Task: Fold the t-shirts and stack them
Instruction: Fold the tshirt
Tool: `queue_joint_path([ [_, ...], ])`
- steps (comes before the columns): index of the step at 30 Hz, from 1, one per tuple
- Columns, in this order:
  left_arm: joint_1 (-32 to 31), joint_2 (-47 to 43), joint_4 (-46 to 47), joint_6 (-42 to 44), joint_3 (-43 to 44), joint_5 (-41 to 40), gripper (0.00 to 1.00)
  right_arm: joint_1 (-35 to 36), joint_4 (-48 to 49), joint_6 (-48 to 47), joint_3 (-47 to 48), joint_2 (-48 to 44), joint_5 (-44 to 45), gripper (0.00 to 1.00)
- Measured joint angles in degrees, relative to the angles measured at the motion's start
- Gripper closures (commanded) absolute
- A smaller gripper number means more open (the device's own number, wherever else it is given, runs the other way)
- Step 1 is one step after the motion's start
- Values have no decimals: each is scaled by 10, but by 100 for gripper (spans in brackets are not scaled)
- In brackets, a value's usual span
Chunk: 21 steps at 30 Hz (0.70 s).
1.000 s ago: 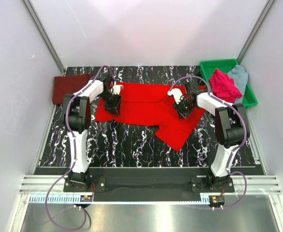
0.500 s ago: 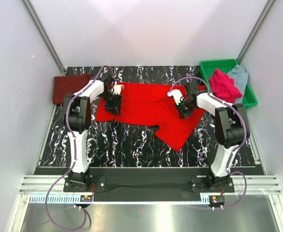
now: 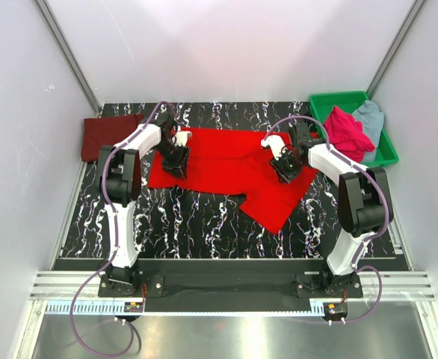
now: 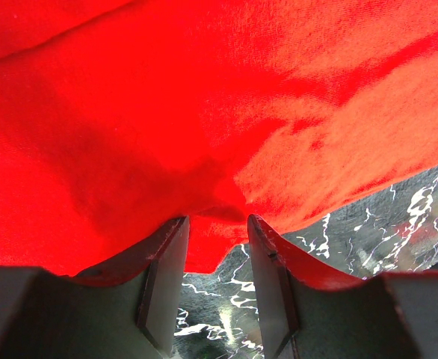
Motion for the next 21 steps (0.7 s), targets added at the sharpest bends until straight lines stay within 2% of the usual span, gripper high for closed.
queue_joint_path([
  [14,0,0,0,0,0,0,57,7,2,6,0,40,0,61],
  [21,0,0,0,0,0,0,57,8,2,6,5,53,1,65],
])
